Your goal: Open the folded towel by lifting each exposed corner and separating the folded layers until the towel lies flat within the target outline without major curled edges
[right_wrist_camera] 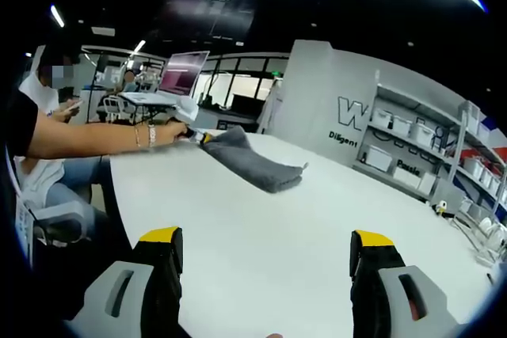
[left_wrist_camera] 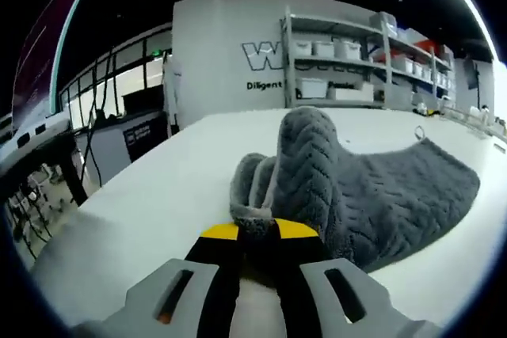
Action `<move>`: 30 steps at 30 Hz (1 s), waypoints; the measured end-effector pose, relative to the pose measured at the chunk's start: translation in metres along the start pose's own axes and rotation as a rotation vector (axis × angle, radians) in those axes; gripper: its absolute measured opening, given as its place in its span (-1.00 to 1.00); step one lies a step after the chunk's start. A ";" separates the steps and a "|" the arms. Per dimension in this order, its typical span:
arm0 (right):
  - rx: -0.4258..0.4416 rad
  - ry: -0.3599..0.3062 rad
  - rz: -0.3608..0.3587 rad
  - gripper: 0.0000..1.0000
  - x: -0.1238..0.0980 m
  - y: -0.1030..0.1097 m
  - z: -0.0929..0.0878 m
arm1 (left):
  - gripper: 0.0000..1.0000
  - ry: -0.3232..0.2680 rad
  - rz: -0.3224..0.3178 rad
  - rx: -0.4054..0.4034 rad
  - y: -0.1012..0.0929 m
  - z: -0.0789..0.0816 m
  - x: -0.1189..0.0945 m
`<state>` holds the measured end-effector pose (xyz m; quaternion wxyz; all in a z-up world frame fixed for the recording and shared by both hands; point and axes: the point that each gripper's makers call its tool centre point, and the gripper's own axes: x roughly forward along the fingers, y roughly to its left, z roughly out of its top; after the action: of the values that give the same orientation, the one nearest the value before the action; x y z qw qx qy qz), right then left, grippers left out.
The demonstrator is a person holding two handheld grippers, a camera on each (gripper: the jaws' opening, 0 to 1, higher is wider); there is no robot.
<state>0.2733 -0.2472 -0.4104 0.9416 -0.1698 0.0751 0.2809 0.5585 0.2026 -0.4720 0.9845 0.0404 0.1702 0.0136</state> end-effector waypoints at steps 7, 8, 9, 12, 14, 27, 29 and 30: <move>-0.001 0.000 -0.003 0.76 0.000 -0.001 0.000 | -0.71 0.015 -0.005 0.067 -0.001 0.003 0.002; -0.002 0.002 -0.003 0.76 0.000 -0.001 0.000 | -0.70 0.018 -0.007 0.085 -0.001 0.003 0.001; -0.003 0.003 -0.003 0.76 0.000 -0.001 0.000 | -0.68 0.020 -0.008 0.092 -0.001 0.003 0.000; -0.004 0.004 0.000 0.76 0.001 0.000 0.000 | -0.56 0.024 0.002 0.100 0.002 0.005 -0.002; -0.004 0.004 0.001 0.76 0.001 0.000 0.000 | -0.43 0.021 0.022 0.104 0.007 0.008 -0.005; -0.012 0.008 0.006 0.76 0.002 0.003 0.000 | -0.23 -0.026 0.021 0.096 0.011 0.029 -0.024; -0.013 0.006 0.005 0.76 0.001 0.003 0.000 | -0.22 -0.030 0.018 0.104 0.009 0.032 -0.026; -0.012 0.005 0.004 0.76 0.001 0.002 0.001 | -0.21 -0.033 0.017 0.104 0.009 0.033 -0.027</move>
<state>0.2727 -0.2446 -0.4107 0.9398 -0.1762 0.0760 0.2827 0.5437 0.2080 -0.4316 0.9836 0.0932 0.1542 0.0122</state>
